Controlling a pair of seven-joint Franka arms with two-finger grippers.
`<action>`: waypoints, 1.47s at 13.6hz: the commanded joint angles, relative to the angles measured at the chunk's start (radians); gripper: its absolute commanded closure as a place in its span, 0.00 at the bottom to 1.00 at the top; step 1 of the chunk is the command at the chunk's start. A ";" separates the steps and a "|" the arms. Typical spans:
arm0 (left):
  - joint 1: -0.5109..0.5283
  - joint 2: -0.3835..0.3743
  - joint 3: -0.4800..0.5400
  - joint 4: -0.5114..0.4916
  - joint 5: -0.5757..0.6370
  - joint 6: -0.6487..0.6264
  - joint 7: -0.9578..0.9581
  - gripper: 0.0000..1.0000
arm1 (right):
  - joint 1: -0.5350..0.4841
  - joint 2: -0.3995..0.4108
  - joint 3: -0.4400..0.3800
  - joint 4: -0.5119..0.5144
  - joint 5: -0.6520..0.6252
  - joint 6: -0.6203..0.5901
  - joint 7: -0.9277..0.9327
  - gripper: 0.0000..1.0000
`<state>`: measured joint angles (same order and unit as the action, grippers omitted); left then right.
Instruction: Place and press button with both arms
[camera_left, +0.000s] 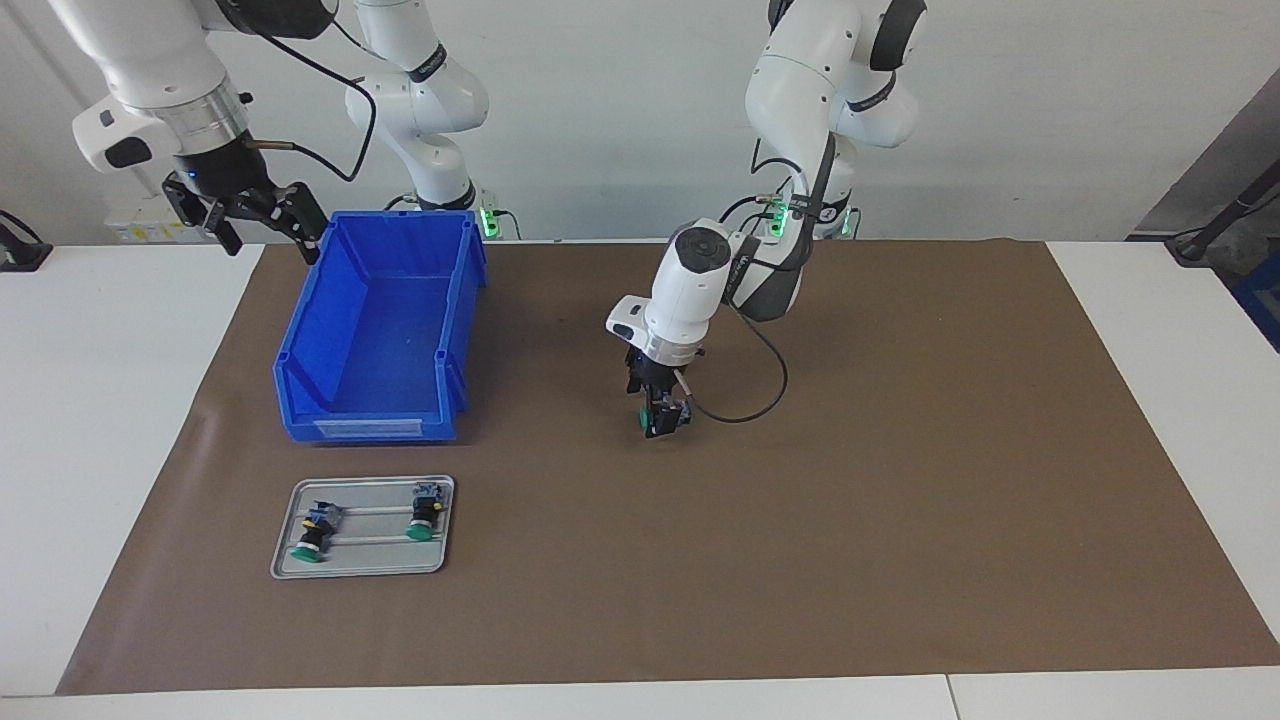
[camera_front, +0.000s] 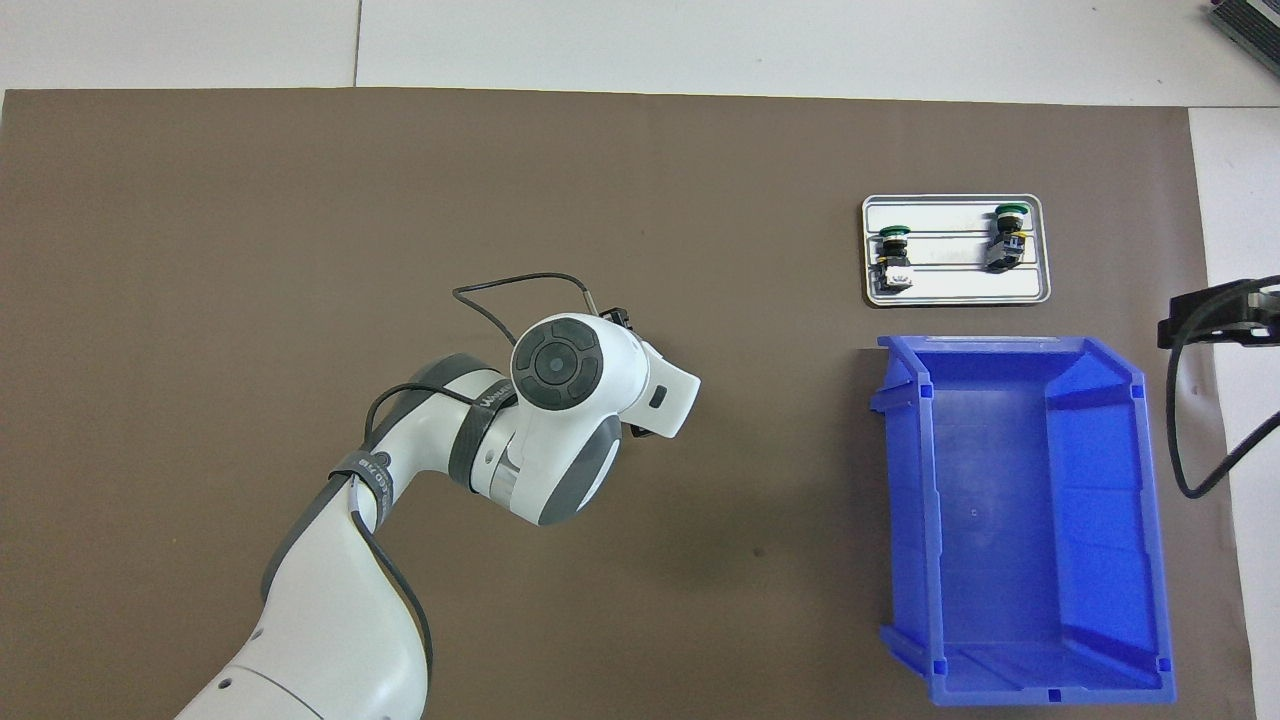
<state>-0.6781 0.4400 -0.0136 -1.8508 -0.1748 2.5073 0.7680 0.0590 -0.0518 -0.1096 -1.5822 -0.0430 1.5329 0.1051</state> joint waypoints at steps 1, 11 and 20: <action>-0.020 0.013 0.018 -0.004 0.018 0.034 -0.035 0.08 | -0.010 -0.020 0.002 -0.025 0.017 0.016 -0.001 0.00; -0.017 0.011 0.020 -0.025 0.018 0.061 -0.064 0.26 | 0.004 -0.020 0.013 -0.024 0.020 0.013 -0.004 0.00; -0.003 -0.004 0.024 -0.016 0.021 0.038 -0.090 1.00 | 0.004 -0.020 0.013 -0.024 0.020 0.013 -0.004 0.00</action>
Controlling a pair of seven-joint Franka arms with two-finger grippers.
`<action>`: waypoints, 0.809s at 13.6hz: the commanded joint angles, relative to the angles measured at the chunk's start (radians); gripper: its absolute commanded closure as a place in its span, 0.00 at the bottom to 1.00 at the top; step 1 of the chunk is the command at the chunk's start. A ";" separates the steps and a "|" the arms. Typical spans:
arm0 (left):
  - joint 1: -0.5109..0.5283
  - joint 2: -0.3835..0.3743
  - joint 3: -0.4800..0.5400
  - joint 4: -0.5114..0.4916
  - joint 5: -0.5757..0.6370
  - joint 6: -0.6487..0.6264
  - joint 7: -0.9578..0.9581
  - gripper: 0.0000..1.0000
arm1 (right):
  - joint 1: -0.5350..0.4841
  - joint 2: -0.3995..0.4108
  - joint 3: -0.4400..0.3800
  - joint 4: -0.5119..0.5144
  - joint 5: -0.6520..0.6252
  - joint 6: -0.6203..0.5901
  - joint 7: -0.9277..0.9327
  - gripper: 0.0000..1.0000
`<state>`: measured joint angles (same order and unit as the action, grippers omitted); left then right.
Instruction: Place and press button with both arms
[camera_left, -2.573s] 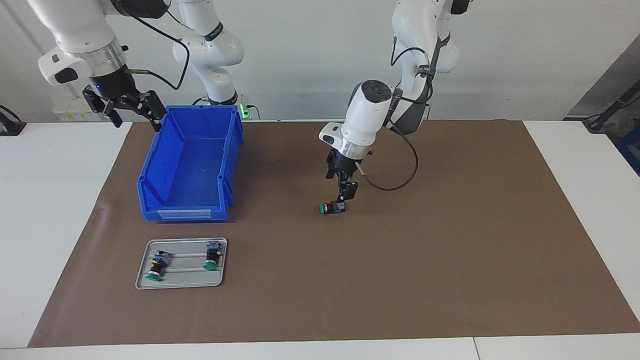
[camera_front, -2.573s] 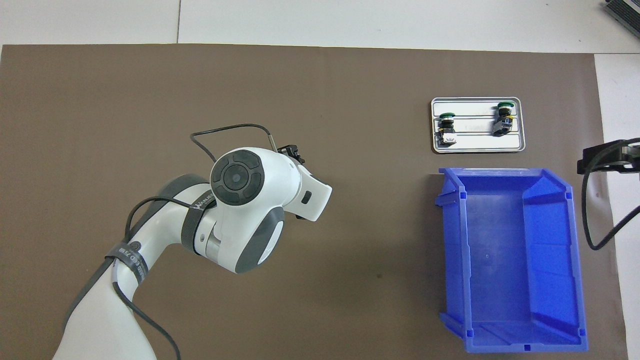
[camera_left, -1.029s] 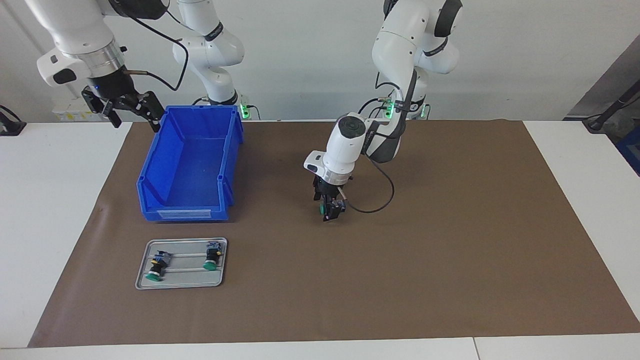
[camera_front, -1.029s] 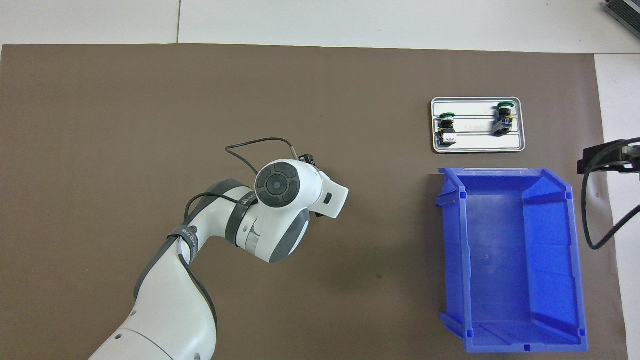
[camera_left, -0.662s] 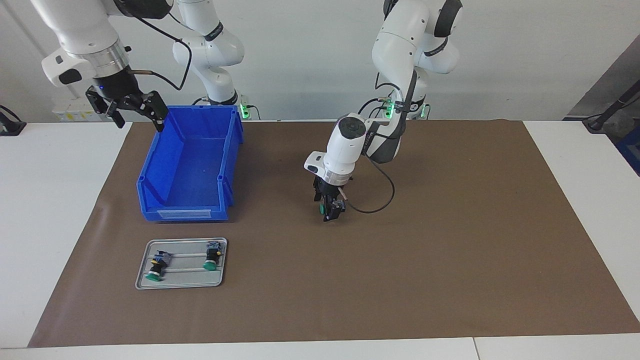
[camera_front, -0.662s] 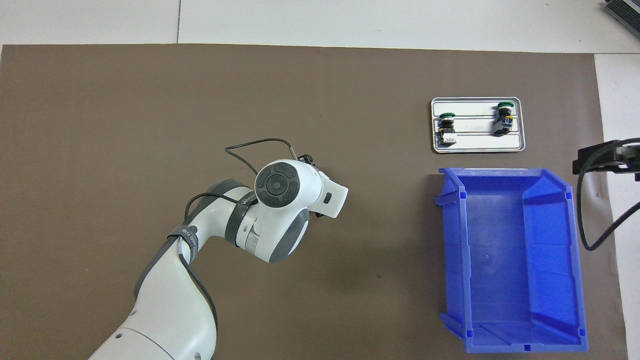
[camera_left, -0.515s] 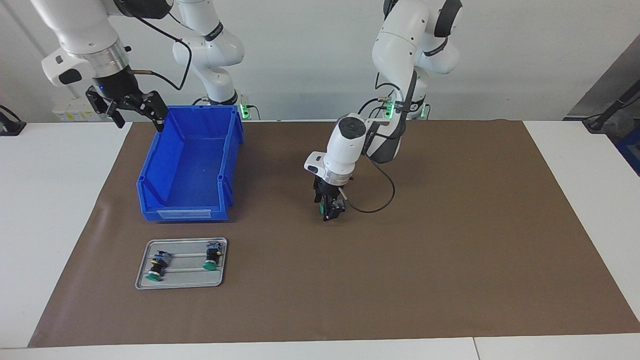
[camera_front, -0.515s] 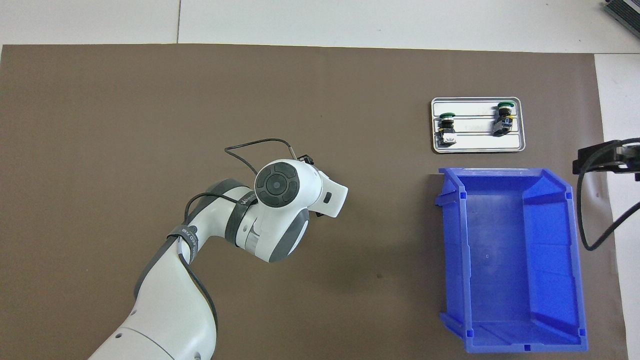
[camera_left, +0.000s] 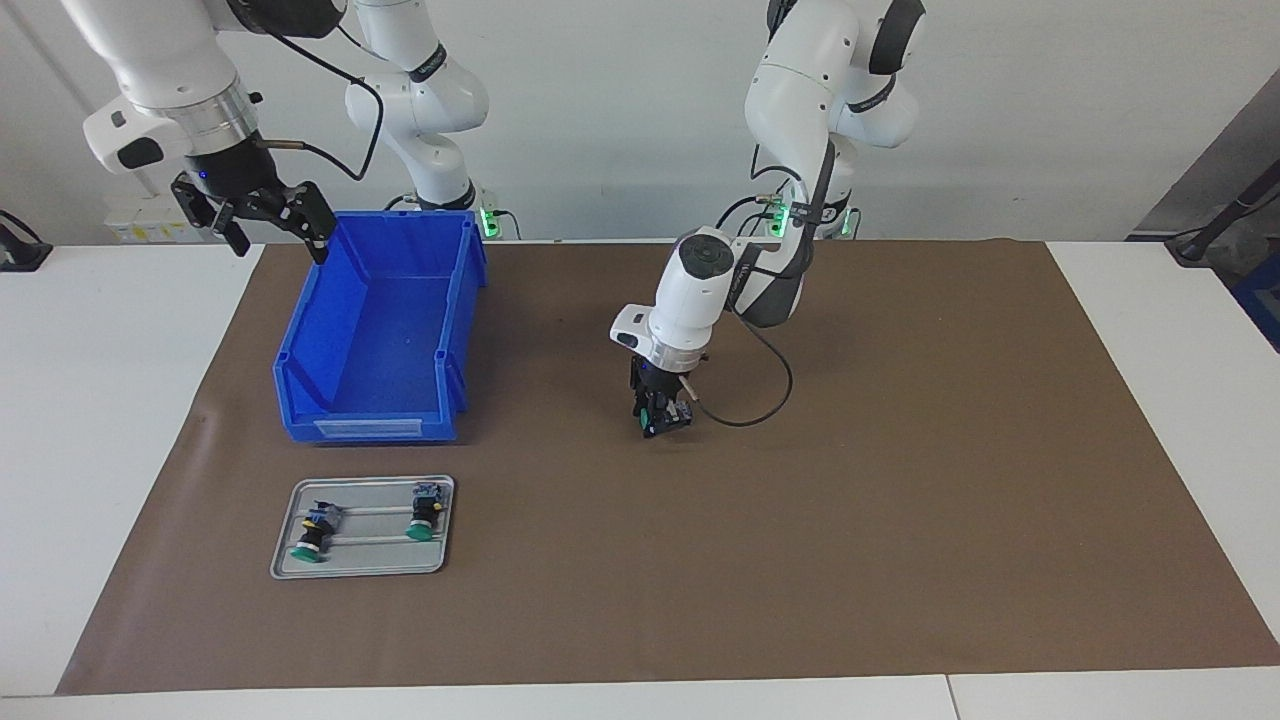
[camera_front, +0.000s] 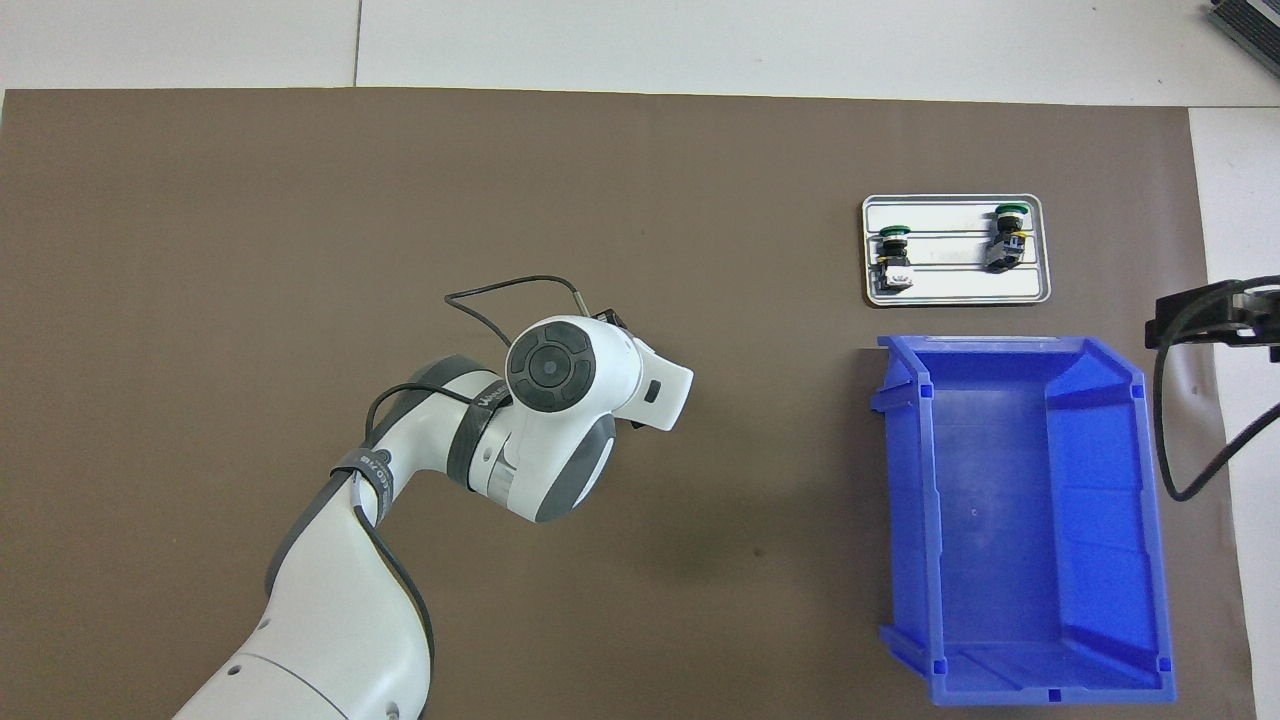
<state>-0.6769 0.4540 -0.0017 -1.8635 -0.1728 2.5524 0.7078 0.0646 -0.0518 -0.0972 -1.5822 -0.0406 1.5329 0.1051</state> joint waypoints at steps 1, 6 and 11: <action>-0.003 -0.034 0.012 -0.008 0.019 -0.014 -0.031 1.00 | -0.002 -0.020 0.001 -0.025 0.018 0.013 -0.005 0.00; 0.052 -0.135 0.032 -0.025 0.021 -0.114 -0.007 1.00 | -0.002 -0.020 0.001 -0.025 0.018 0.013 -0.004 0.00; 0.177 -0.136 0.020 -0.025 -0.068 -0.181 0.160 1.00 | -0.002 -0.020 0.001 -0.025 0.018 0.013 -0.004 0.00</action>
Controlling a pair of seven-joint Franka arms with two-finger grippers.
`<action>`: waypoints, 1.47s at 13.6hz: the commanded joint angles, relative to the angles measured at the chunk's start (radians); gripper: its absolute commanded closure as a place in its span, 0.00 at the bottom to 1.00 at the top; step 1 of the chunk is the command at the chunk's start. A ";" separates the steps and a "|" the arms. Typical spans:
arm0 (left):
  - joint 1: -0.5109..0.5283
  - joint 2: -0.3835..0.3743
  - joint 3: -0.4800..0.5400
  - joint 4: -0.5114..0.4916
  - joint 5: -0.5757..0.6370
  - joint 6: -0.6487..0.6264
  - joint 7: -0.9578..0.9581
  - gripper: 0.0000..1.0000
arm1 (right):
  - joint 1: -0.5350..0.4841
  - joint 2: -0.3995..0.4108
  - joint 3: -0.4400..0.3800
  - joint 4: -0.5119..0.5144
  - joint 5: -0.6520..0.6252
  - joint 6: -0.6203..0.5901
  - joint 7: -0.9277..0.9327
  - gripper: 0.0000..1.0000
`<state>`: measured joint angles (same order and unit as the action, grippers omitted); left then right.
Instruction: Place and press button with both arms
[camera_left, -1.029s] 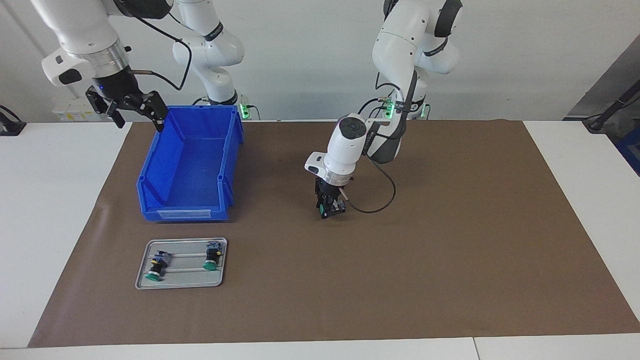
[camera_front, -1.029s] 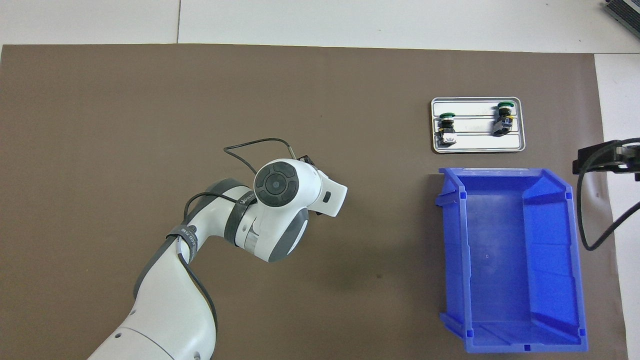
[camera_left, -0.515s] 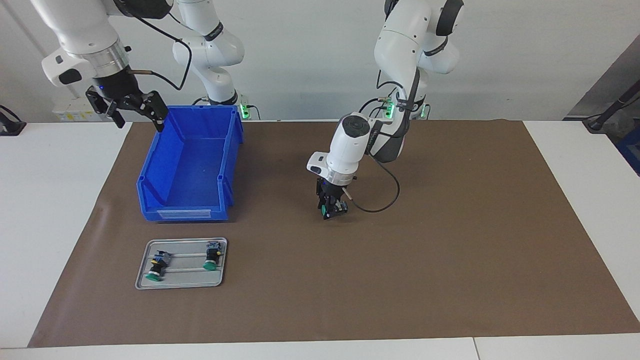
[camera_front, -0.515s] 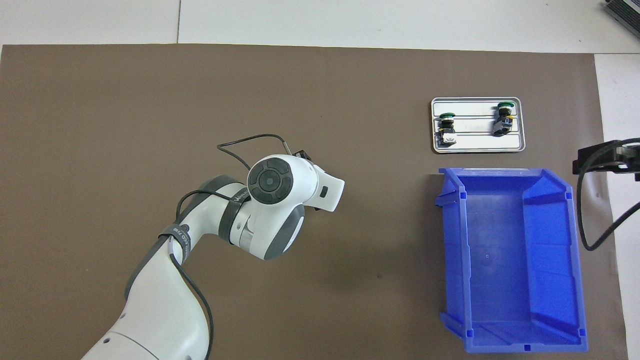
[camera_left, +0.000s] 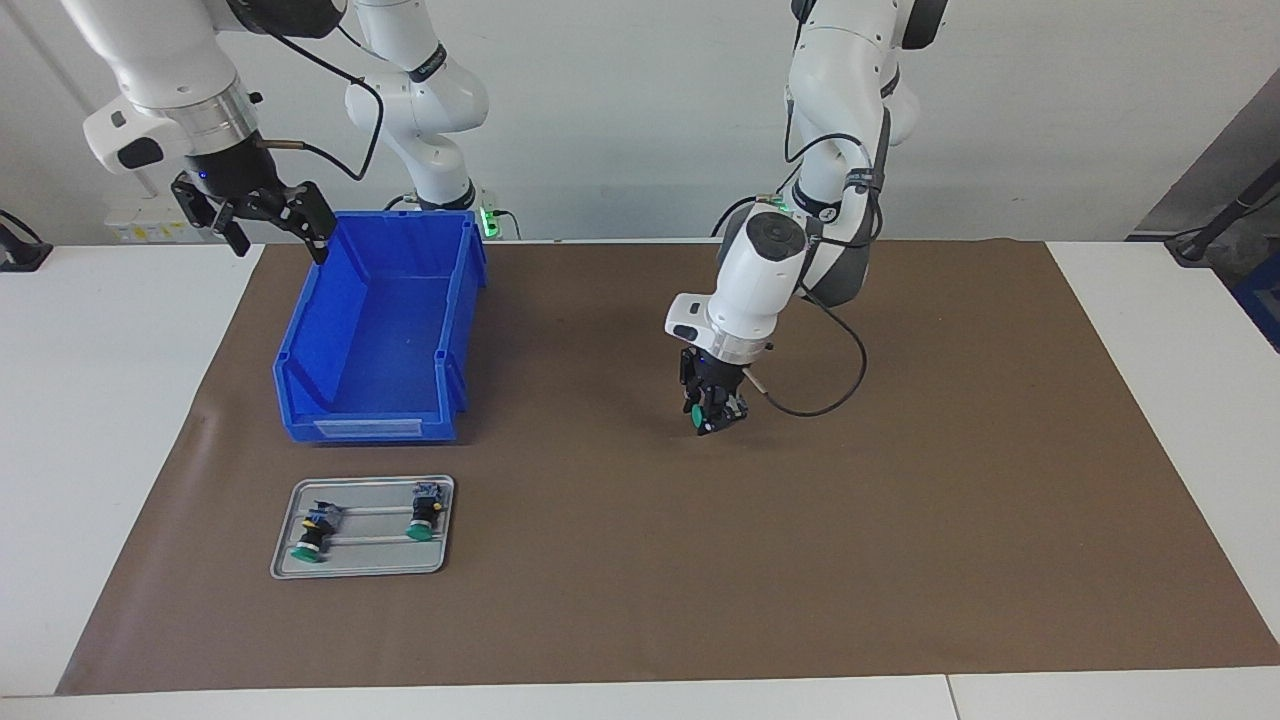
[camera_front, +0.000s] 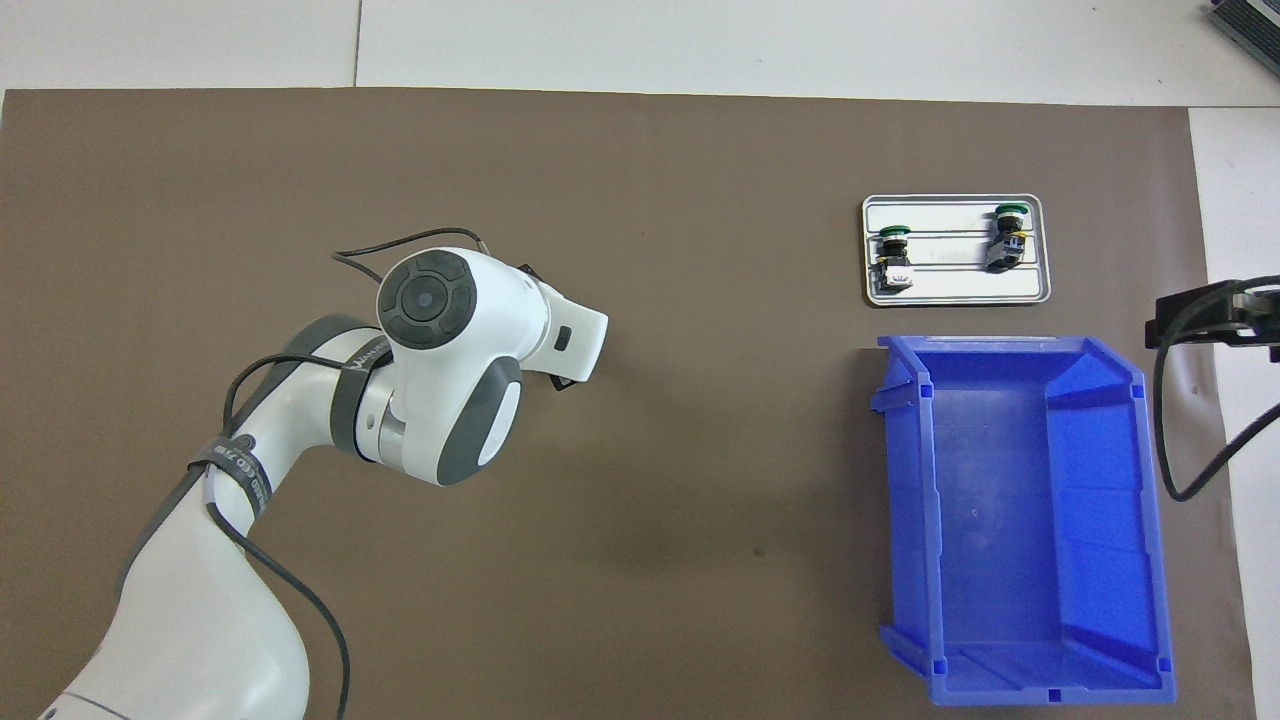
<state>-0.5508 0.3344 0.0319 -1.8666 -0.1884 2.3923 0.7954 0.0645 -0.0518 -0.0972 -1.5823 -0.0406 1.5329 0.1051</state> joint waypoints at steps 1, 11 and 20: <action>0.080 -0.018 -0.013 -0.022 -0.134 -0.053 0.137 1.00 | -0.002 -0.020 0.001 -0.024 0.018 0.013 -0.005 0.00; 0.288 -0.090 -0.009 -0.160 -0.655 -0.123 0.594 1.00 | -0.002 -0.020 0.001 -0.025 0.018 0.013 -0.005 0.00; 0.361 -0.175 -0.007 -0.370 -1.333 -0.120 1.232 1.00 | -0.002 -0.020 0.001 -0.024 0.018 0.013 -0.005 0.00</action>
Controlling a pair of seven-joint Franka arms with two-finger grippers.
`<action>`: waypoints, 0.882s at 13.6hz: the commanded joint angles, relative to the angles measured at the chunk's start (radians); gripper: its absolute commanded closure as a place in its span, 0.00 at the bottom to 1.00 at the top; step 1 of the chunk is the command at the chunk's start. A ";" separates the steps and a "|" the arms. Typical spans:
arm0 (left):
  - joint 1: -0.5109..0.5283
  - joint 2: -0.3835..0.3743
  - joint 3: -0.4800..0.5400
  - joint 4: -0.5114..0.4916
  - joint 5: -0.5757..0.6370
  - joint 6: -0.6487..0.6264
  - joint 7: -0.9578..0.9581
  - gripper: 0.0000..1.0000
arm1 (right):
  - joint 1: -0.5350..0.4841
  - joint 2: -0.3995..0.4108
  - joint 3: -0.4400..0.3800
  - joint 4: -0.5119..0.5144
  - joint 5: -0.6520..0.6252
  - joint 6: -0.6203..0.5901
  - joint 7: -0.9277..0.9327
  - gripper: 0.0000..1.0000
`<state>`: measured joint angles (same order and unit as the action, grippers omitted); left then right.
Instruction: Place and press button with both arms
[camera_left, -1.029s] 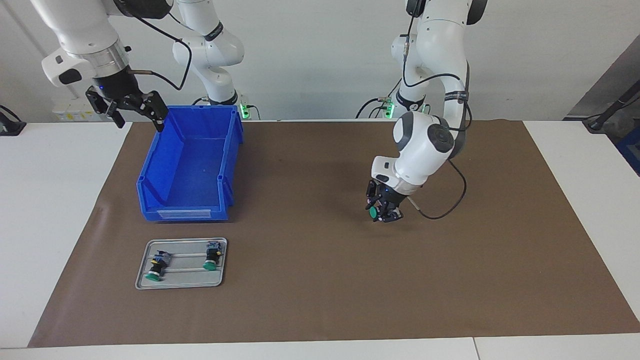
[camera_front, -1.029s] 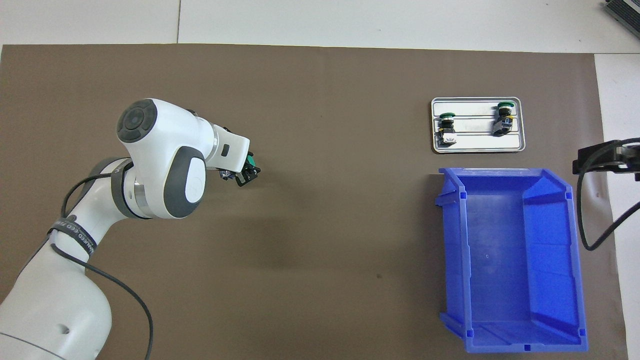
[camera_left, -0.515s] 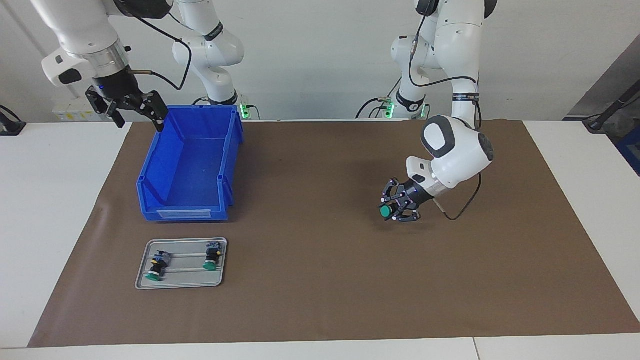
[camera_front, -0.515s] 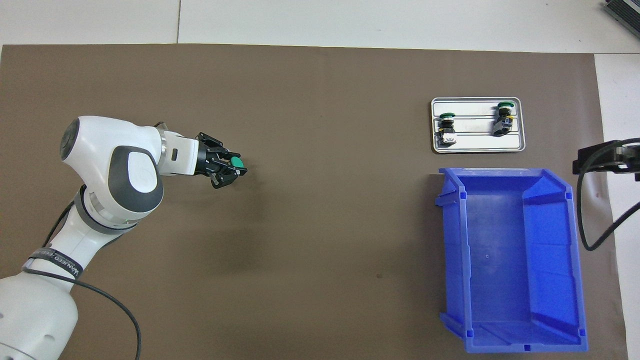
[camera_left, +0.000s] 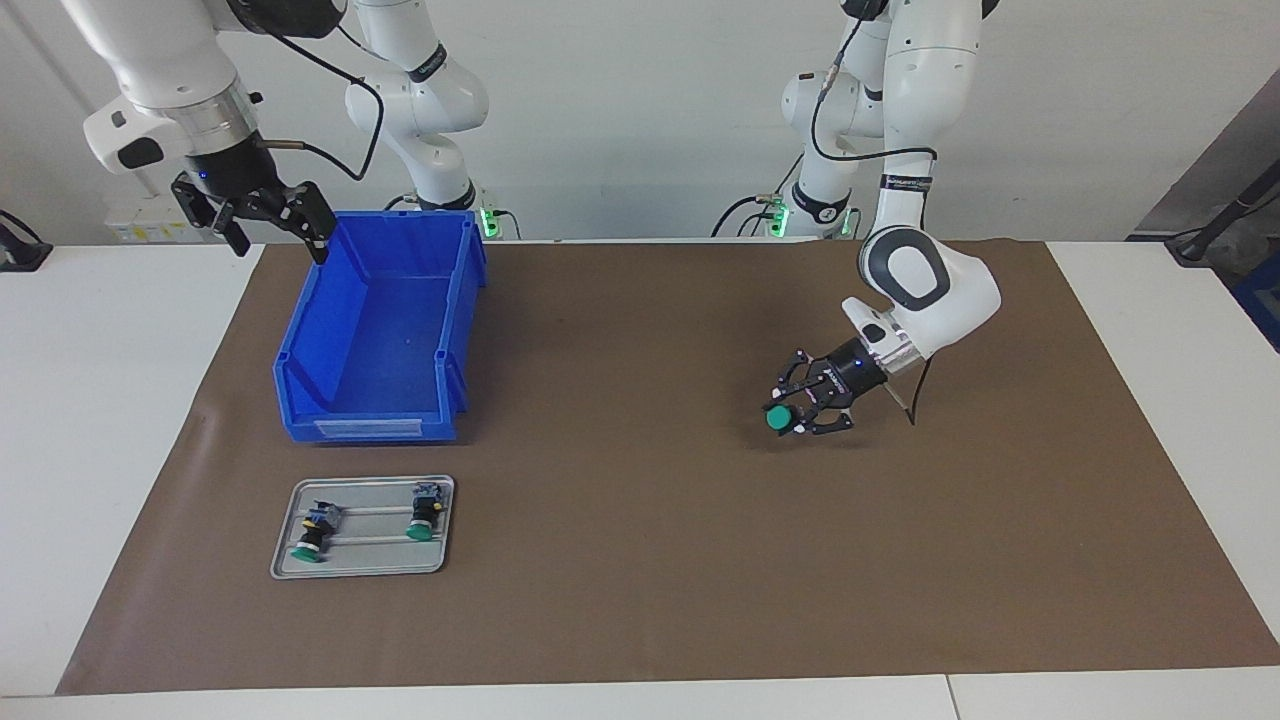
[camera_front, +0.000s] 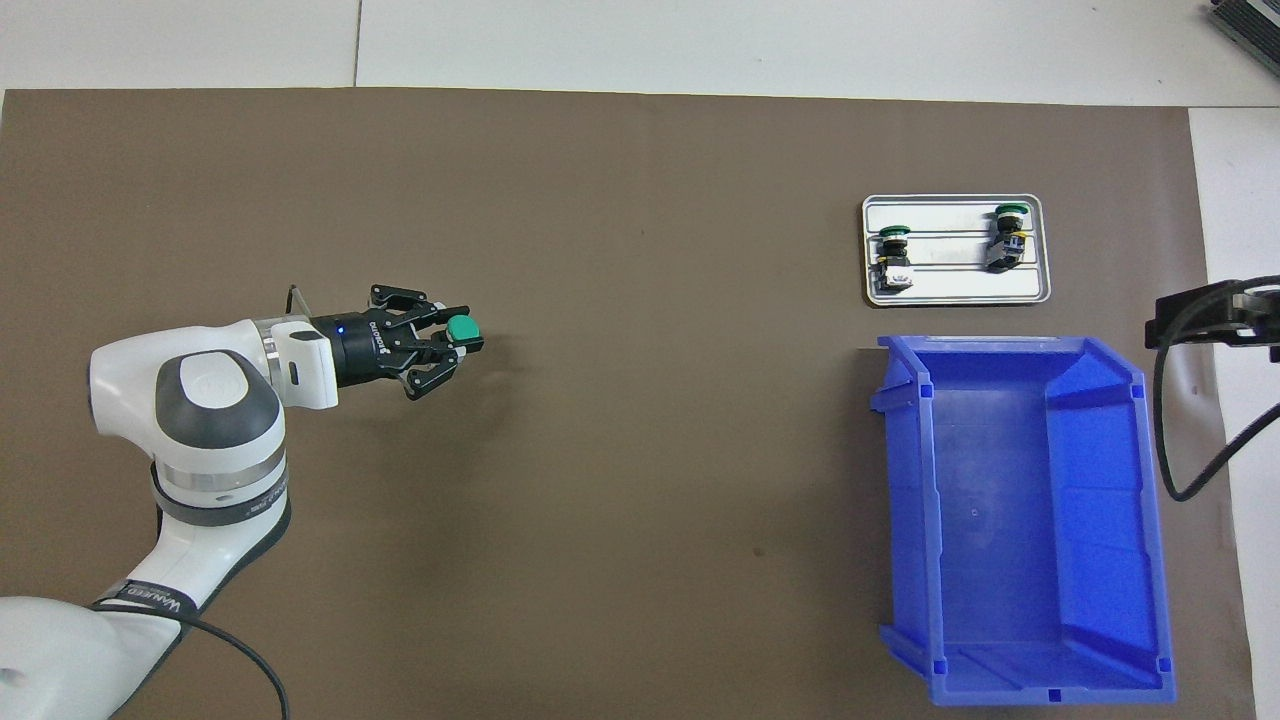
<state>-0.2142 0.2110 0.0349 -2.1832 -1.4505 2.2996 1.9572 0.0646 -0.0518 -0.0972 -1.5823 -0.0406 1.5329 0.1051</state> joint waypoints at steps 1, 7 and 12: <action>0.029 -0.051 -0.009 -0.058 -0.105 -0.081 0.089 1.00 | -0.002 -0.020 0.001 -0.025 0.018 0.013 -0.004 0.00; 0.003 -0.047 -0.015 -0.159 -0.437 -0.203 0.317 1.00 | -0.002 -0.020 0.001 -0.025 0.018 0.013 -0.004 0.00; -0.011 -0.032 -0.015 -0.187 -0.544 -0.270 0.449 1.00 | -0.002 -0.020 0.001 -0.024 0.018 0.013 -0.005 0.00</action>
<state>-0.2154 0.1936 0.0084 -2.3307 -1.9603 2.0631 2.3410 0.0646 -0.0518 -0.0972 -1.5823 -0.0406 1.5329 0.1051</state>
